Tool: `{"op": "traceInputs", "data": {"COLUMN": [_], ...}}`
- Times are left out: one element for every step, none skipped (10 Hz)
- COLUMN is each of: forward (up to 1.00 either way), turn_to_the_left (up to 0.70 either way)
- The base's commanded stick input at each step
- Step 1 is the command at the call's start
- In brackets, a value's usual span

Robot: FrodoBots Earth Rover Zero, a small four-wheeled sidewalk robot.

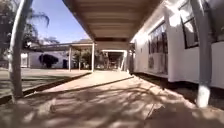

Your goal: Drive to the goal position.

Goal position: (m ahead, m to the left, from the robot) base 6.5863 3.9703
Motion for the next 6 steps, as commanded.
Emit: {"op": "traceInputs", "data": {"forward": [0.7, 0.7, 0.7, 0.7, 0.7, 0.7], "turn_to_the_left": [0.0, 0.0, 0.0, 0.0, 0.0, 0.0]}}
